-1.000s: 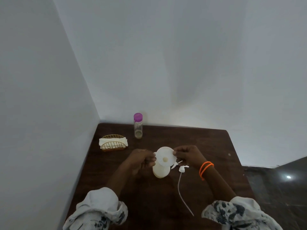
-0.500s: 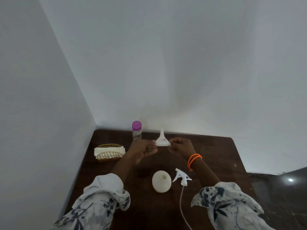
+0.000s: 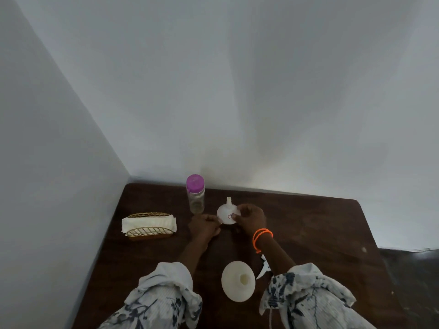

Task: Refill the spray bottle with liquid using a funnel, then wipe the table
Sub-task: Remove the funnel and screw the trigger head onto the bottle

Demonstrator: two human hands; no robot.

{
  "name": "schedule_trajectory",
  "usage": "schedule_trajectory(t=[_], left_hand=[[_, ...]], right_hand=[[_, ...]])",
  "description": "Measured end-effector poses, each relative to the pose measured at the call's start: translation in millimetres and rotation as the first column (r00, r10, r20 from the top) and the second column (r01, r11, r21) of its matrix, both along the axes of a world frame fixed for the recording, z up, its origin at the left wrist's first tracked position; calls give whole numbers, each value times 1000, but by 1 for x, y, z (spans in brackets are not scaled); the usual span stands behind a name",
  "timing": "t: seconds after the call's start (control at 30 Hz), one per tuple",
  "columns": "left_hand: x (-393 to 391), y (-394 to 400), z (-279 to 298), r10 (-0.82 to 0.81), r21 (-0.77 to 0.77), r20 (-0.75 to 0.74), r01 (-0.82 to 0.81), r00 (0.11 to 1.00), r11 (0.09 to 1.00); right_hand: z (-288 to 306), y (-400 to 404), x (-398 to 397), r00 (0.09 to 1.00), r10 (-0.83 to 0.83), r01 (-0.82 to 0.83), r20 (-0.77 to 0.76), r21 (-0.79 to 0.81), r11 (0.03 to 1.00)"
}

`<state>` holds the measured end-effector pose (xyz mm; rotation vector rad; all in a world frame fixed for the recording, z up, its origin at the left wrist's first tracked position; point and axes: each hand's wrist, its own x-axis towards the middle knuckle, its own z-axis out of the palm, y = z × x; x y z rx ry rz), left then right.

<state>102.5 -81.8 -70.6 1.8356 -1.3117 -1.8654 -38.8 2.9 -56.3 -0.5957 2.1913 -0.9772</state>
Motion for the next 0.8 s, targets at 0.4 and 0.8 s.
schedule_trajectory(t=[0.4, 0.8], left_hand=[[-2, -3, -11, -124, -156, 141, 145, 982, 977], [42, 26, 5, -207, -82, 52, 210, 977, 974]], right_hand=[[-11, -7, 2, 994, 80, -79, -73, 20, 997], [23, 67, -16, 983, 23, -4, -181, 103, 995]])
